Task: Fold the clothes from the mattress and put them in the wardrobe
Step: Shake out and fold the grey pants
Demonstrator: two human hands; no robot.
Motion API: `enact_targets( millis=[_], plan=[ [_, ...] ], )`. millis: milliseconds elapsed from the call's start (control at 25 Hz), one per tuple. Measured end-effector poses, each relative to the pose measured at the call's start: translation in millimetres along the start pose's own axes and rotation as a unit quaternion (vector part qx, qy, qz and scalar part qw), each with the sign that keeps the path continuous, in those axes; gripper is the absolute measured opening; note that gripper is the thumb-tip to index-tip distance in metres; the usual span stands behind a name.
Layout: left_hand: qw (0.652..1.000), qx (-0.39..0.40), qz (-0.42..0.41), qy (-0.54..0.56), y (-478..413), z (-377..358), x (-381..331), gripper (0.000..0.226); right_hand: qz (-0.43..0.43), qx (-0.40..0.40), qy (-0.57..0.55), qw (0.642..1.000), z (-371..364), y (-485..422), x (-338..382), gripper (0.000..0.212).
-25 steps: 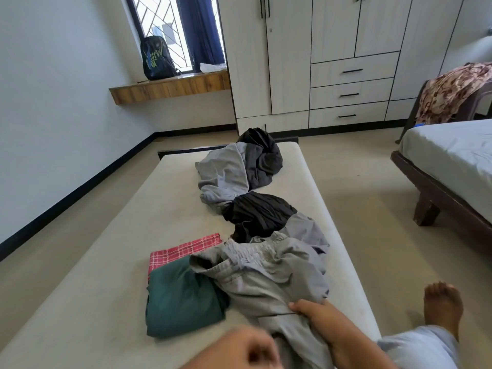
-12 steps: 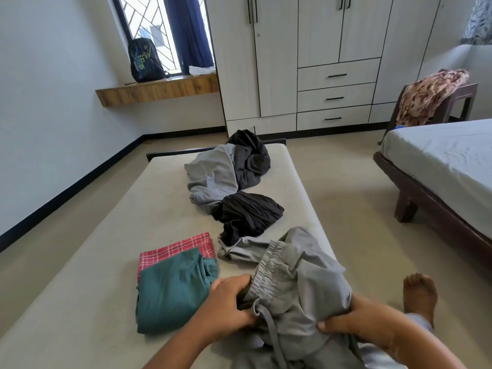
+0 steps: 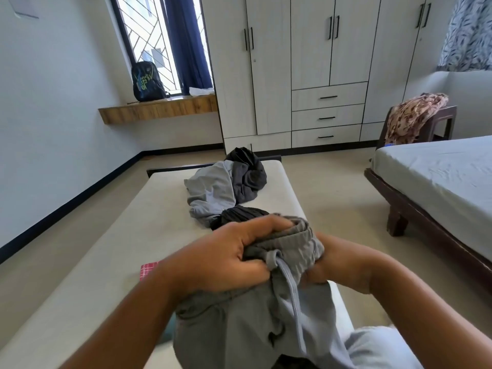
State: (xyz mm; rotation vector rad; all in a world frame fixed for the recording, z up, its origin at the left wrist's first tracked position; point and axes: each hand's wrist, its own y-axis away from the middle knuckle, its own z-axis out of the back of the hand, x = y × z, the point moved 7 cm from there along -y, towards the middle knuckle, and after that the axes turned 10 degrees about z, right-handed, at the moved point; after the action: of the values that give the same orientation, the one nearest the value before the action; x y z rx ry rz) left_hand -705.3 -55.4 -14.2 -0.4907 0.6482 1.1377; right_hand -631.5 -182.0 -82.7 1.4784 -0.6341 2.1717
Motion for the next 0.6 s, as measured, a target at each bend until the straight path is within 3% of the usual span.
enact_targets(
  millis=[120,240,360,480,600],
  plan=[
    [0.998,0.006,0.062,0.011,1.2,38.4,18.0,0.065,0.029,-0.137,-0.031,0.99,23.5,-2.9,24.4,0.028],
    [0.989,-0.015,0.146,0.014,9.9,67.6,58.2,0.069,0.065,-0.286,-0.063,0.954,45.7,-3.3,54.4,0.021],
    [0.977,-0.025,0.202,-0.063,20.4,77.0,94.2,0.065,0.086,-0.351,-0.098,0.927,47.6,-9.6,78.7,0.019],
    [0.97,-0.075,0.216,0.084,33.1,72.0,120.7,0.051,0.088,-0.388,-0.141,0.907,46.6,-15.5,95.0,0.017],
    [0.914,-0.134,0.247,0.294,44.3,44.9,143.7,0.068,0.09,-0.421,-0.216,0.876,53.7,-18.1,97.6,0.024]
  ],
)
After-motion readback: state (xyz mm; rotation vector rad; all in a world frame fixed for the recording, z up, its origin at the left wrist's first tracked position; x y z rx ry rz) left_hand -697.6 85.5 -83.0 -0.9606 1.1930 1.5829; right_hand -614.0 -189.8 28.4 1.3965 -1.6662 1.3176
